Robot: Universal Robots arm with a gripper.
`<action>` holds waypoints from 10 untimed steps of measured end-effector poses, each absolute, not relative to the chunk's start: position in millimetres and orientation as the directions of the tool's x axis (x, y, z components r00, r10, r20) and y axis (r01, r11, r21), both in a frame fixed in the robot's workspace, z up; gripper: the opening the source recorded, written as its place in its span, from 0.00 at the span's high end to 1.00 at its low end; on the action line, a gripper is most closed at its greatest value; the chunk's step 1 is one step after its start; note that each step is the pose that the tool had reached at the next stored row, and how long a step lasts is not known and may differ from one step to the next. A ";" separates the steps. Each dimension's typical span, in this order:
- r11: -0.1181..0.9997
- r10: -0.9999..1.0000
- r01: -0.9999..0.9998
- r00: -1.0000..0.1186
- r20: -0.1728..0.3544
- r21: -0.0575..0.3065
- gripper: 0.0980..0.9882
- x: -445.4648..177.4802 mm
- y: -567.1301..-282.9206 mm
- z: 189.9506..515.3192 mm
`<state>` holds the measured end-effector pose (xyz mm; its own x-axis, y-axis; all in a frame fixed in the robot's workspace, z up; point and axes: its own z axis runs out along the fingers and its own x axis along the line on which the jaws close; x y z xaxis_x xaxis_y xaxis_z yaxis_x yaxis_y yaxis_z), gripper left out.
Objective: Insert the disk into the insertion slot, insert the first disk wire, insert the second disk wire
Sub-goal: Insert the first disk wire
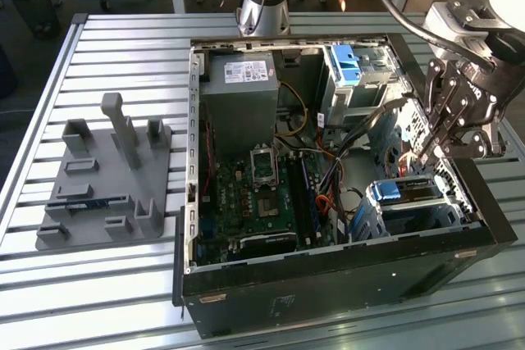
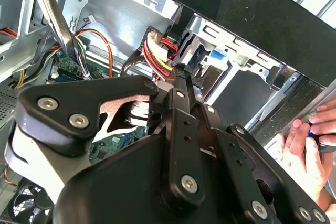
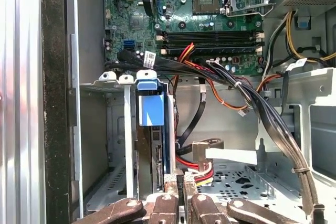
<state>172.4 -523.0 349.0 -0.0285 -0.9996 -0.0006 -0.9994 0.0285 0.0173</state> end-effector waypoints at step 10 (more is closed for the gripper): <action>0.027 -1.000 -0.999 -0.027 0.000 0.017 0.93 172.4 -527.7 348.9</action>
